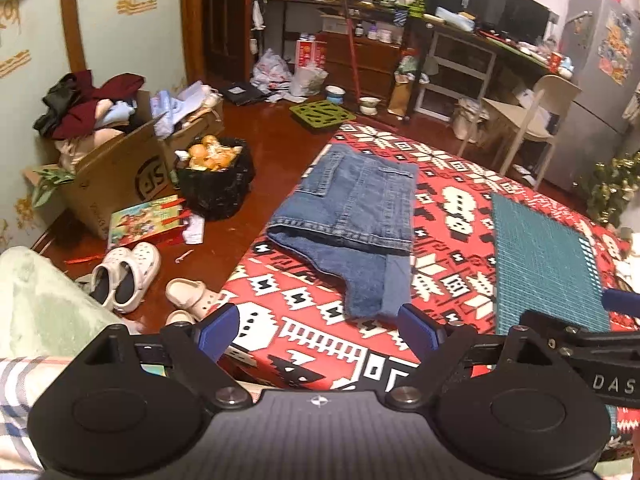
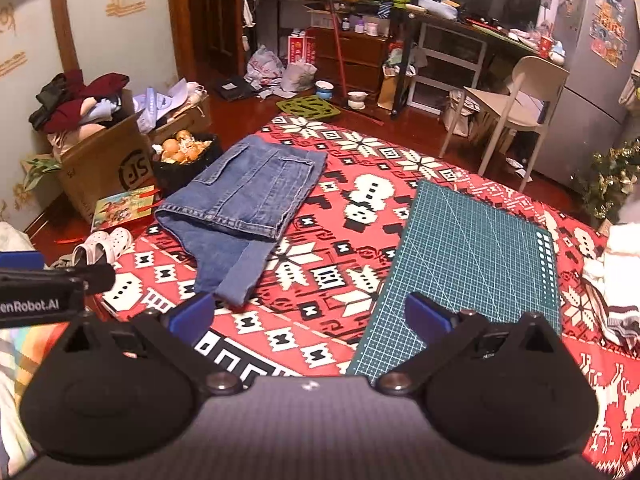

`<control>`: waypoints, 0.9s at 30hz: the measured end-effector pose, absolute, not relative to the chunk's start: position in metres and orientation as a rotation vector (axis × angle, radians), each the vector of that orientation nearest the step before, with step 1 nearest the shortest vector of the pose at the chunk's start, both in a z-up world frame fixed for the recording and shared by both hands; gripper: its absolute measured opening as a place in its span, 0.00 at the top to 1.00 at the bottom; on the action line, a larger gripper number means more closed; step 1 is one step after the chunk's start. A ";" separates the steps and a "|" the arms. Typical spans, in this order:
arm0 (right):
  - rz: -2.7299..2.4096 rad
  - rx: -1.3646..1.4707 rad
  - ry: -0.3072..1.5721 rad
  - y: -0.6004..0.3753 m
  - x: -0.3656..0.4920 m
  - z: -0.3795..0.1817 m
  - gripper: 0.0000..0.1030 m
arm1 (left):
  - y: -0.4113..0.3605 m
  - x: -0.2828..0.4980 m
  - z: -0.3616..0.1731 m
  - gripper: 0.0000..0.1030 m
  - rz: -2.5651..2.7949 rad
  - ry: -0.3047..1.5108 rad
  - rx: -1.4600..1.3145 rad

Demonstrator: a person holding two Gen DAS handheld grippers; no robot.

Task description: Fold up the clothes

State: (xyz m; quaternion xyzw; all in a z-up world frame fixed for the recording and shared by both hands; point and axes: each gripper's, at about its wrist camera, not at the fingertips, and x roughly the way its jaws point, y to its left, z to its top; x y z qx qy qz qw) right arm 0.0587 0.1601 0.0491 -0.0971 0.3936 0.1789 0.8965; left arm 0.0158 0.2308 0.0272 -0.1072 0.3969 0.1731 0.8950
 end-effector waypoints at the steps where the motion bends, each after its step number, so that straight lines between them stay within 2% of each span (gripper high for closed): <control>1: 0.365 -0.190 0.819 0.159 0.059 0.049 0.01 | 0.230 0.016 0.028 0.16 0.374 0.827 -0.210; 5: 0.345 -0.163 0.828 0.158 0.059 0.046 0.01 | 0.227 0.016 0.028 0.13 0.410 0.842 -0.197; 27: 0.332 -0.125 0.861 0.163 0.063 0.029 0.01 | 0.221 0.015 0.021 0.13 0.389 0.855 -0.176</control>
